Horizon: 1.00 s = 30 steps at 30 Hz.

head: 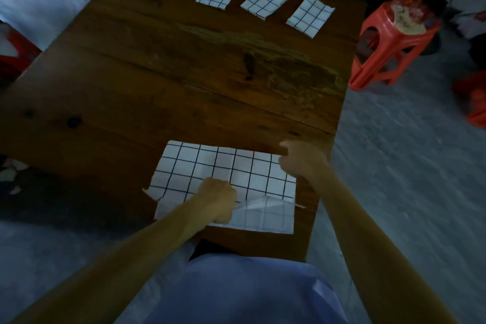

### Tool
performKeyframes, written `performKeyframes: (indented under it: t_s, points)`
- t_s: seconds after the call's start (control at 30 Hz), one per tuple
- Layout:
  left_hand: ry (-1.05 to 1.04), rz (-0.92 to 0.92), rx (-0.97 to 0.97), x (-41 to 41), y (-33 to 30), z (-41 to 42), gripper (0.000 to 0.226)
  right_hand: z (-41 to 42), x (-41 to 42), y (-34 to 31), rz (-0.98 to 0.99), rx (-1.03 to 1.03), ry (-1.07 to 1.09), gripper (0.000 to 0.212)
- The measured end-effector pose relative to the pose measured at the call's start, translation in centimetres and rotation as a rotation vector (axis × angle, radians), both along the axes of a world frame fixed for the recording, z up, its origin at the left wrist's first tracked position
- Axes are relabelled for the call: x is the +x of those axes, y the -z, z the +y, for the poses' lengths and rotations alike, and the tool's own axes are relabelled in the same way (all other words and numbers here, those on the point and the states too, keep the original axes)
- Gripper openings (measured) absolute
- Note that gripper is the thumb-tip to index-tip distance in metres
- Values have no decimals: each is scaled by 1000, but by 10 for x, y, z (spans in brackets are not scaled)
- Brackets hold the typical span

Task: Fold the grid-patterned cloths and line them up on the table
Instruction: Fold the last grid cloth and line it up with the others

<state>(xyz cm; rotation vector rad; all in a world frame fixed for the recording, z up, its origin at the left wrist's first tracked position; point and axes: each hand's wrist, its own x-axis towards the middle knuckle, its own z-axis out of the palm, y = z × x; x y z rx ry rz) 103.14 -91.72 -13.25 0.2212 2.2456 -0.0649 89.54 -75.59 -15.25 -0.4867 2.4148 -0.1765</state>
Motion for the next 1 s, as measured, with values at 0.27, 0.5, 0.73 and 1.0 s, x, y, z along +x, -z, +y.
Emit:
performKeyframes:
  t_s: [0.27,0.5,0.73,1.0]
  points:
    - [-456,-183,209,8,13,-18,66,-33,57,53,-37,-209,-119,63]
    - [-538,456,70,-5,70,-38,59,-32,86,59,-20,-170,-124,61]
    - [-401,467,128,12,123,-42,75,-50,86,61,171,-268,54,51]
    - [-350,556,220,9,126,-82,62,-69,82,83,197,-137,44,62]
